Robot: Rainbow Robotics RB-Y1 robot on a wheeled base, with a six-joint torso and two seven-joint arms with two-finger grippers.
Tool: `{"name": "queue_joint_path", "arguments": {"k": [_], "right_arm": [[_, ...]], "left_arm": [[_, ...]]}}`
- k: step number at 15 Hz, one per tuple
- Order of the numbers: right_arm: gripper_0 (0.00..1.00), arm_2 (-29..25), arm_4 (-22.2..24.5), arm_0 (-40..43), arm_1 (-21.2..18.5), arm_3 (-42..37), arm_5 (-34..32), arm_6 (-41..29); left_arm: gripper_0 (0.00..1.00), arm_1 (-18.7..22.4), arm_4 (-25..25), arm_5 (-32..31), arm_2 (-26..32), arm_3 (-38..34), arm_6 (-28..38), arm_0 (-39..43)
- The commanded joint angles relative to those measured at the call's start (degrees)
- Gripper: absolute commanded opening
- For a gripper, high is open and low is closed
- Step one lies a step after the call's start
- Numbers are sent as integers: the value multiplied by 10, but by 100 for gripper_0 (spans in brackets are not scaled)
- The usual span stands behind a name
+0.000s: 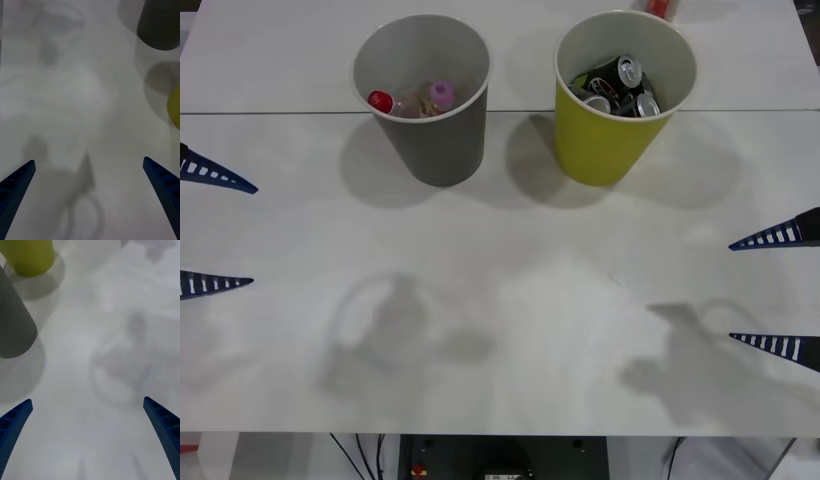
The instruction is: Put the can into the green bin and the plastic bottle into the gray bin
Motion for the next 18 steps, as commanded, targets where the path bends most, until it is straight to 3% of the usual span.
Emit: {"name": "queue_joint_path", "arguments": {"k": [1,4,10,18], "right_arm": [[100,0,0,0,0,0,0,0],[100,0,0,0,0,0,0,0],[100,0,0,0,0,0,0,0],[100,0,0,0,0,0,0,0]], "left_arm": [[100,-24,-7,-8,9,-2,-46,24],[100,-46,-20,-9,9,-3,-89,39],[100,-82,-39,-21,9,-27,-109,52],[100,-83,-52,-33,2,-33,-118,53]]}}
